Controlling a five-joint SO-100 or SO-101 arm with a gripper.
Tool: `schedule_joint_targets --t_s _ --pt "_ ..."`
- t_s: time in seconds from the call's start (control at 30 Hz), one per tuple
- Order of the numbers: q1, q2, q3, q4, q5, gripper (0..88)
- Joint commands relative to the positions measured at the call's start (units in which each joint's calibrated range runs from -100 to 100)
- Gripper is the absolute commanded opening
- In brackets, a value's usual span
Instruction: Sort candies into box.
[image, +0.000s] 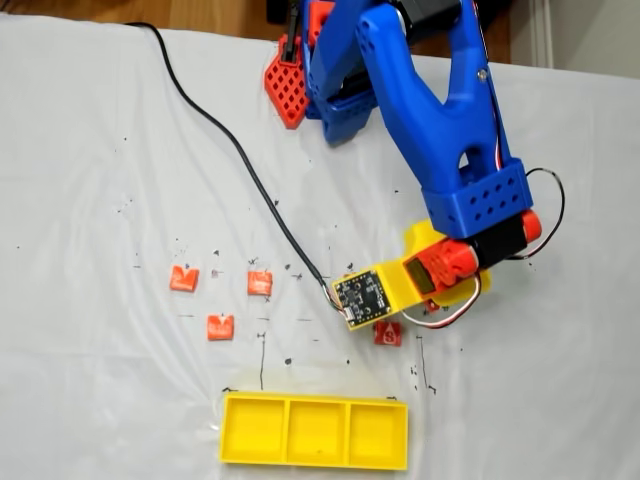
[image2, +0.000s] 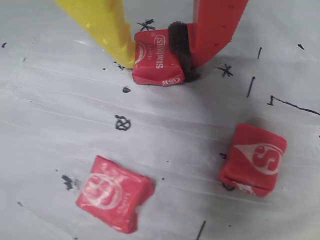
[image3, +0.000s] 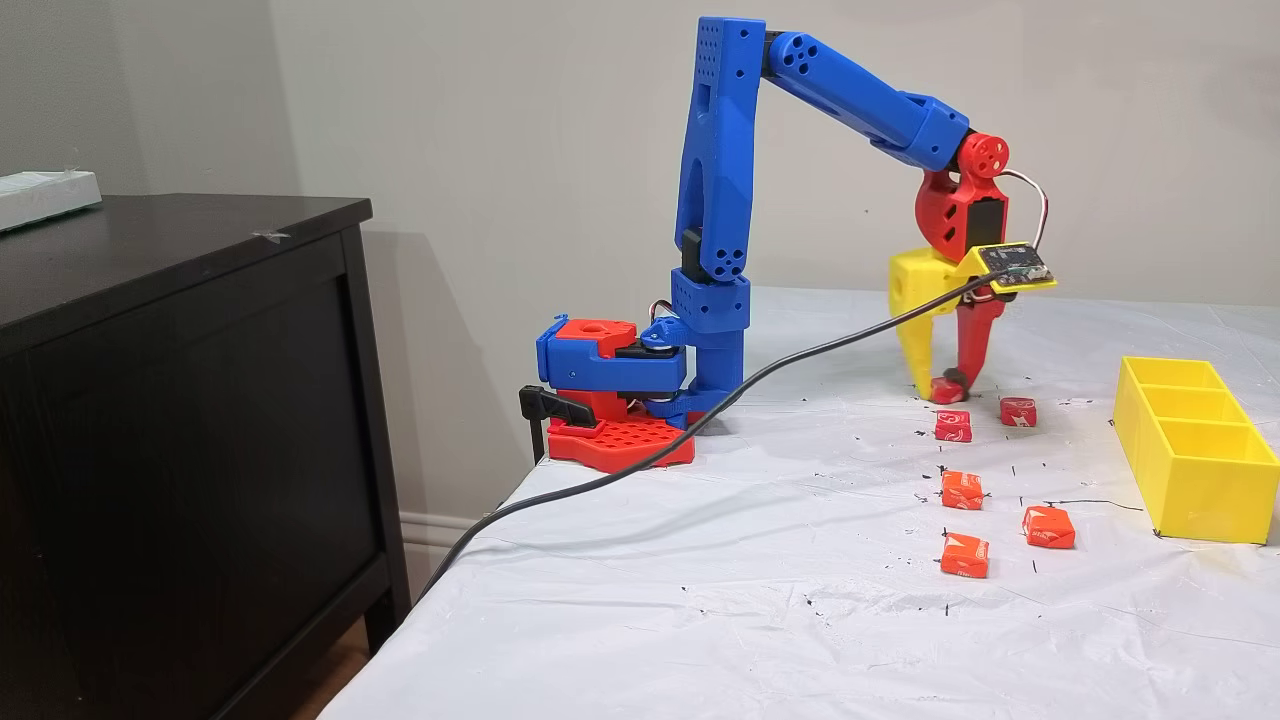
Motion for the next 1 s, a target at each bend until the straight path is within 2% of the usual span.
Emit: schedule_joint_targets --t_s 0.0,0.27,0.6,0.97 --pt "3.9 -12.2 -8.2 2.6 1.3 0.2" --pt "9.3 -14.9 -16.2 1.2 1.9 0.2" --pt "14.1 -9.1 -22.5 -6.1 -1.1 0.2" --pt "14.6 -0.3 -25.1 -13.5 -1.8 0.1"
